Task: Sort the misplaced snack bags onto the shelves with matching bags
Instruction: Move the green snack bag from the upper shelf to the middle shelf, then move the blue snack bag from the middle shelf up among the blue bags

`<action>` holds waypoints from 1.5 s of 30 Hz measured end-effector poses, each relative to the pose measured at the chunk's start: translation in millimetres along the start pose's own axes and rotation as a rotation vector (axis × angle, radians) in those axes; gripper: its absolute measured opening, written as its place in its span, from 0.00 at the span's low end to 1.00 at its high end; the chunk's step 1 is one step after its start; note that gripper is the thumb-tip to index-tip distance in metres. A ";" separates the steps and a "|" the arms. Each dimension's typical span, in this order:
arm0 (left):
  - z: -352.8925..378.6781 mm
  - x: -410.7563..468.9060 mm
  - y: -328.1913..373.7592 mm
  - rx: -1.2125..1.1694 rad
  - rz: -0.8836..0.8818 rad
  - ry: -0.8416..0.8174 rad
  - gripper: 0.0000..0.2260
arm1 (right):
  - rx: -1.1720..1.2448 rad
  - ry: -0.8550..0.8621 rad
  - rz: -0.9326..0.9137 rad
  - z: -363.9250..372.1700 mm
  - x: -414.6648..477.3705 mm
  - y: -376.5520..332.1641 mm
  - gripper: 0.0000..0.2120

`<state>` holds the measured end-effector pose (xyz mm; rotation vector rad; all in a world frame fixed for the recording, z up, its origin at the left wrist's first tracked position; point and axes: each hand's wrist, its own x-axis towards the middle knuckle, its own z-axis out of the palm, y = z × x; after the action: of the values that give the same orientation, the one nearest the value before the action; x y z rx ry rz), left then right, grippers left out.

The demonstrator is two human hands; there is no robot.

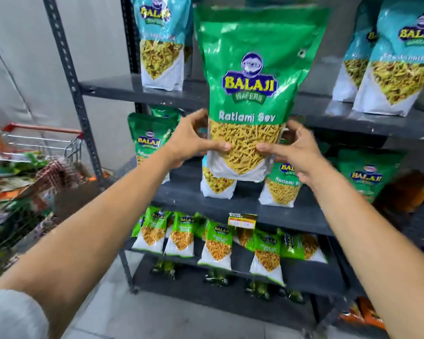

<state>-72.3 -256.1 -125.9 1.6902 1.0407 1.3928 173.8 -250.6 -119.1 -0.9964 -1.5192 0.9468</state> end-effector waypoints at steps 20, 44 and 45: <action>-142.6 39.2 -245.9 0.125 -0.332 0.108 0.34 | -0.089 0.060 0.205 210.9 109.7 212.1 0.23; 40.1 42.5 -300.9 0.387 -0.282 0.039 0.42 | -0.175 0.311 0.439 99.8 105.2 315.9 0.45; 47.9 49.4 -299.4 0.368 -0.291 0.048 0.44 | -0.173 0.252 0.474 93.8 111.6 318.1 0.47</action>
<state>-64.5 -83.8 -380.1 1.6747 1.5771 1.1069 105.4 -43.4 -392.7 -1.5844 -1.1884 0.9768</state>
